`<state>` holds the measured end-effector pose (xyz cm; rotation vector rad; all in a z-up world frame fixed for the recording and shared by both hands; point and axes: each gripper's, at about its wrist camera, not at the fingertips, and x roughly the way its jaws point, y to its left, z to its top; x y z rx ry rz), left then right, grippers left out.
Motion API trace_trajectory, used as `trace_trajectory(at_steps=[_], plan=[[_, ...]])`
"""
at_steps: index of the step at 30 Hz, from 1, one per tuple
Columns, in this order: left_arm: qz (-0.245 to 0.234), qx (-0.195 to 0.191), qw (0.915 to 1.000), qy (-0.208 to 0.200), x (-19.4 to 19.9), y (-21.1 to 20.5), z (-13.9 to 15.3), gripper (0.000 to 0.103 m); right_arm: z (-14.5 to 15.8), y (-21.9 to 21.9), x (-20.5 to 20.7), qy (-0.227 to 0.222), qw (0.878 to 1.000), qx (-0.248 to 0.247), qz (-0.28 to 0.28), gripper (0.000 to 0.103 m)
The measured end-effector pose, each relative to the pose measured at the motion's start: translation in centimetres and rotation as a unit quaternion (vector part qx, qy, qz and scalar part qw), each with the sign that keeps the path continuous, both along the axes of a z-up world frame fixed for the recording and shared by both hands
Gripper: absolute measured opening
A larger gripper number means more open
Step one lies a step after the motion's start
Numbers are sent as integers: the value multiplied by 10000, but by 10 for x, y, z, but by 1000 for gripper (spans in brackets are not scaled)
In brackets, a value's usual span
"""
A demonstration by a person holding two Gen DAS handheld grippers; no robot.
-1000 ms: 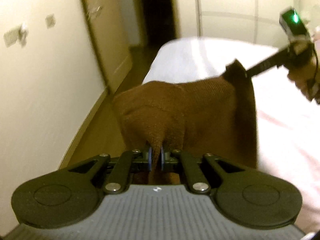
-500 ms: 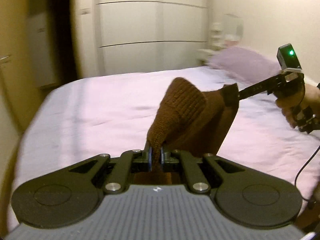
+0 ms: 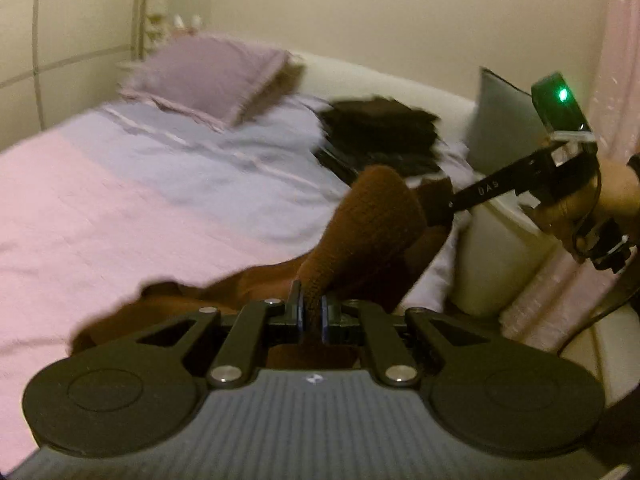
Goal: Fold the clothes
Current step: 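Lift the cardigan with both grippers and shake it out over the bed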
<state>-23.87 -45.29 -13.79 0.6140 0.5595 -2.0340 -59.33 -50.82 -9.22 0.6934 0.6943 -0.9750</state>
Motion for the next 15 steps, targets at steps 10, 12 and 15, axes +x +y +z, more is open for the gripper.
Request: trace_trajectory(at_steps=[10, 12, 15], plan=[[1155, 798, 9886, -548, 71, 135, -22, 4, -34, 37, 74, -441, 9904, 722, 1097, 7], [1588, 964, 9794, -789, 104, 158, -20, 2, -35, 49, 92, -666, 9705, 1137, 2017, 7], [2153, 1367, 9618, -996, 133, 188, -24, 0, -46, 71, 125, -547, 9231, 1718, 3398, 8]])
